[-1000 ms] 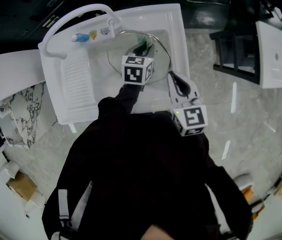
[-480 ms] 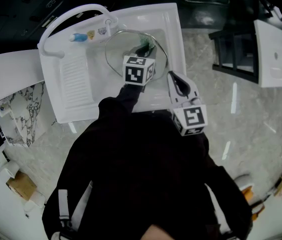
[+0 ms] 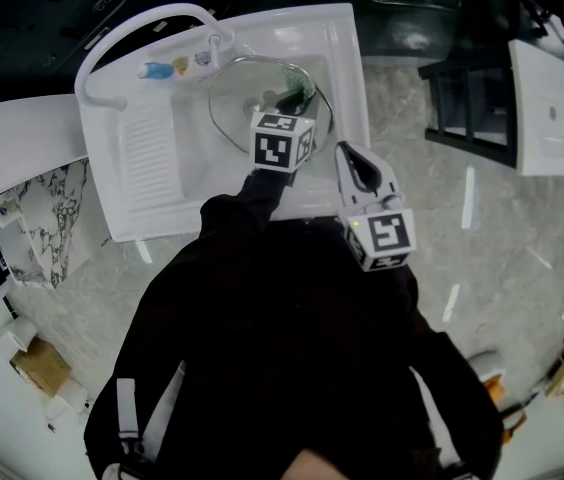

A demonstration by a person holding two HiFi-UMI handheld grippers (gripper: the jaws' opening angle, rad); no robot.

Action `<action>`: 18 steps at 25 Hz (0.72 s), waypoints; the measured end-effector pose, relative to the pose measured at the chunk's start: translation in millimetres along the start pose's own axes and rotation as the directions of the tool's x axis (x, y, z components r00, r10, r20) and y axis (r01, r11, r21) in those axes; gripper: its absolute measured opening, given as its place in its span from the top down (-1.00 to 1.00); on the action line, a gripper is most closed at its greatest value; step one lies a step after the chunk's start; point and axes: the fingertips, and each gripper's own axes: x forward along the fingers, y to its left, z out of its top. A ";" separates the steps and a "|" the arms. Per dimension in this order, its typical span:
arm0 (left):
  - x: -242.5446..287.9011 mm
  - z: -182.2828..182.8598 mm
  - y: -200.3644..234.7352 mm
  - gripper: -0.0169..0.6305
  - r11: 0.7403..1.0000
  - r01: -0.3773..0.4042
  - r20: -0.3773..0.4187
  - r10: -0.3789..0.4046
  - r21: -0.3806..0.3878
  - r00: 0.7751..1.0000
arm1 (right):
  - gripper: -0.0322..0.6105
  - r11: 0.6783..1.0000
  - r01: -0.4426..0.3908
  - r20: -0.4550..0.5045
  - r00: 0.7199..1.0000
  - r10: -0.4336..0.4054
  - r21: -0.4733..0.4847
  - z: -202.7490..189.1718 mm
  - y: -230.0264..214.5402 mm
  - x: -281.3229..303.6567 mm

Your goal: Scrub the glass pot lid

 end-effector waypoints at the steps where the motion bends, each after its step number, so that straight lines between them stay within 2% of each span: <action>1: 0.2 -1.4 -2.8 0.75 1.000 0.004 -0.002 -0.004 -0.001 1.000 | 0.89 1.000 -0.001 0.001 1.000 0.001 -0.001 -0.1 -0.3 -0.8; 18: 1.4 -25.2 -31.3 0.75 0.999 0.053 -0.038 -0.053 -0.012 0.998 | 0.89 1.000 0.021 0.006 1.000 -0.021 0.006 -8.1 5.6 -18.6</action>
